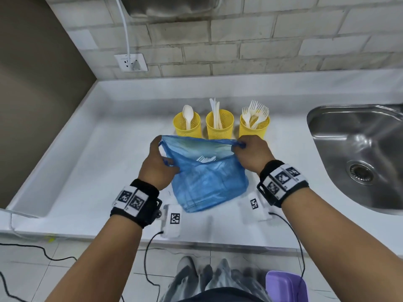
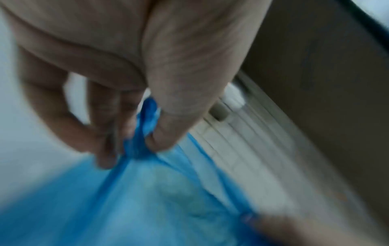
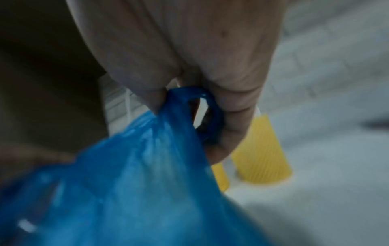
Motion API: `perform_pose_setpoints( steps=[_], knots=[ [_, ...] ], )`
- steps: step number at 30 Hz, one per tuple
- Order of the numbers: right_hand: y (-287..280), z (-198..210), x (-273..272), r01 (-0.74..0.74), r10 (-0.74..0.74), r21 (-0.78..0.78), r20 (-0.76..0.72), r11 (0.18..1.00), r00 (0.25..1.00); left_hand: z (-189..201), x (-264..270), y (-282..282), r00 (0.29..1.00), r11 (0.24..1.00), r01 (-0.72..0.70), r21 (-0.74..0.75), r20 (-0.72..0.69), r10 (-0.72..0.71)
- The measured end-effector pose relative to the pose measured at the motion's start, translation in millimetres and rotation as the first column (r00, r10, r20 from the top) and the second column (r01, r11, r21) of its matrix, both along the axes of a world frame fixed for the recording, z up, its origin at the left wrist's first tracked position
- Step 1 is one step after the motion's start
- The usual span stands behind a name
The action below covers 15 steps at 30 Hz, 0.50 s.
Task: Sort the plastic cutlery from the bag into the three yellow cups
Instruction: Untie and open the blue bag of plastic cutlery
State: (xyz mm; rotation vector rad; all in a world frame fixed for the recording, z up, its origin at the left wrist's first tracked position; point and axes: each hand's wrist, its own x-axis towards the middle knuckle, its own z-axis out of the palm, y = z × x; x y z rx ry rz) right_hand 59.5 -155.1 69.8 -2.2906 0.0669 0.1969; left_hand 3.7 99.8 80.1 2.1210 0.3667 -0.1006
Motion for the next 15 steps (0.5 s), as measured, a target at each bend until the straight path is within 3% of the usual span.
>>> perform_pose_setpoints(
  steps=[1,2,4,6,8,9,11,13,15],
  knots=[
    [1.6,-0.8,-2.3,0.084,-0.064,0.237,-0.089,0.968,0.994,-1.5,-2.2,-3.7,0.997,0.964,-0.068,-0.258,0.005,0.071],
    [3.5,-1.6,-4.3,0.179,-0.109,0.446,-0.178,0.877,0.978,-1.9,-2.5,-7.6,0.991,0.870,-0.126,-0.477,-0.028,0.128],
    [5.7,0.8,-12.1,0.345,-0.106,0.701,-0.362,0.624,0.926,3.1,-1.8,-13.3,0.977,0.618,-0.213,-0.757,-0.145,0.158],
    [3.5,0.3,-15.9,0.453,-0.056,0.799,-0.471,0.395,0.880,8.2,-0.4,-14.7,0.936,0.328,-0.341,-0.881,-0.287,0.201],
    [-3.4,-5.2,-16.0,0.552,-0.028,0.818,-0.555,0.163,0.831,13.1,-1.2,-12.3,0.865,0.018,-0.443,-0.896,-0.422,0.273],
    [-7.4,-8.3,-15.7,0.591,-0.011,0.805,-0.591,0.057,0.806,13.3,-2.1,-10.0,0.836,-0.088,-0.460,-0.884,-0.464,0.294],
    [-13.7,-17.3,-15.7,0.622,0.010,0.779,-0.623,-0.078,0.782,6.0,-3.9,-2.3,0.807,-0.194,-0.487,-0.851,-0.524,0.271],
    [-17.9,-26.2,-17.2,0.634,0.009,0.765,-0.637,-0.112,0.771,-8.8,-3.1,7.6,0.804,-0.236,-0.513,-0.826,-0.558,0.207],
    [-18.8,-32.9,-19.0,0.667,0.019,0.735,-0.670,-0.124,0.742,-17.7,-0.9,11.5,0.784,-0.201,-0.555,-0.807,-0.589,0.196]
  ],
)
